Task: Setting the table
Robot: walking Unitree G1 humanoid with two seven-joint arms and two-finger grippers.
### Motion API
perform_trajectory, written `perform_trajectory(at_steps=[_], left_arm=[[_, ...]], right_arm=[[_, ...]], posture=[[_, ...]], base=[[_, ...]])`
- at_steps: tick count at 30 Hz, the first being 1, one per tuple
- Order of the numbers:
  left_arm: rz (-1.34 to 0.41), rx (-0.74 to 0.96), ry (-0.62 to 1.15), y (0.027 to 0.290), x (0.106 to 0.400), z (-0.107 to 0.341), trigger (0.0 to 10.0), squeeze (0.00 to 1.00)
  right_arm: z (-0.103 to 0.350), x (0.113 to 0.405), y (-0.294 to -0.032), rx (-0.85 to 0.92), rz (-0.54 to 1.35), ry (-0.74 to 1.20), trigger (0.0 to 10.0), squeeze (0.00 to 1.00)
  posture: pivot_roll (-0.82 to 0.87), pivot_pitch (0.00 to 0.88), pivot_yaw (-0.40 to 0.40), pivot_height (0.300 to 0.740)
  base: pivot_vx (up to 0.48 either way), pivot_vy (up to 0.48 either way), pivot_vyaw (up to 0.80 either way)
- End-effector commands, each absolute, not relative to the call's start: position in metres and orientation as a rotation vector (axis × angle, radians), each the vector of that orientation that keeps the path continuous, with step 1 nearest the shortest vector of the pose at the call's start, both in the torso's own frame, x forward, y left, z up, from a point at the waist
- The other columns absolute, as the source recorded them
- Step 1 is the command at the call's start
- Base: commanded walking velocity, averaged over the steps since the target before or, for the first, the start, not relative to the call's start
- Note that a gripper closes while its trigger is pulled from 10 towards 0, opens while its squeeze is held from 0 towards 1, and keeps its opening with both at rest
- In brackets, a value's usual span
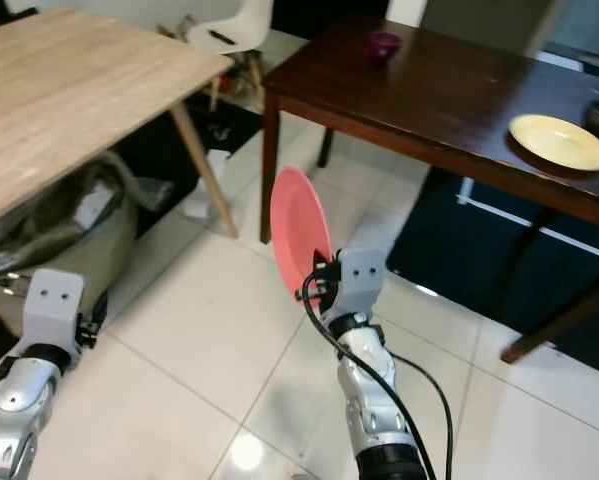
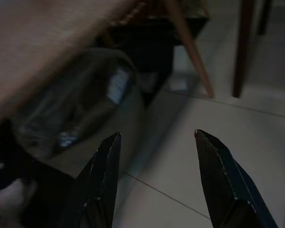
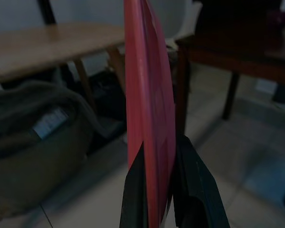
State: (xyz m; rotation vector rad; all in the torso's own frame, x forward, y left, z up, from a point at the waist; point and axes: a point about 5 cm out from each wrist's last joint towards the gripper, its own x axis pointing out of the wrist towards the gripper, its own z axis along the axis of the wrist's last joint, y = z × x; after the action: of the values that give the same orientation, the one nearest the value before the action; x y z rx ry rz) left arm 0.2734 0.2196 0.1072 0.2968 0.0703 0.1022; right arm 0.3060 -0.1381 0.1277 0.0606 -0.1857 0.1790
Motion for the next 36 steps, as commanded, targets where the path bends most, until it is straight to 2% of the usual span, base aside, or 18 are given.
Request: perform_trajectory(at_steps=[1, 12, 36], left_arm=[[0.116, 0.284, 0.066, 0.223, 0.274, 0.112, 10.0, 0.00], [0.107, 0.279, 0.057, 0.219, 0.276, 0.117, 10.0, 0.00], [0.071, 0.283, 0.073, 0.212, 0.278, 0.117, 10.0, 0.00]], right_arm=[[0.137, 0.307, -0.140, 0.068, 0.169, -0.219, 10.0, 0.00], [0.137, 0.304, -0.135, 0.068, 0.178, -0.227, 10.0, 0.00], [0.136, 0.302, -0.146, 0.086, 0.114, -0.217, 10.0, 0.00]], posture=[[-0.05, 0.019, 0.002, 0.740], [-0.05, 0.013, 0.009, 0.740], [-0.06, 0.022, 0.028, 0.740]], base=[[0.000, 0.000, 0.75], [0.000, 0.000, 0.75], [0.000, 0.000, 0.75]])
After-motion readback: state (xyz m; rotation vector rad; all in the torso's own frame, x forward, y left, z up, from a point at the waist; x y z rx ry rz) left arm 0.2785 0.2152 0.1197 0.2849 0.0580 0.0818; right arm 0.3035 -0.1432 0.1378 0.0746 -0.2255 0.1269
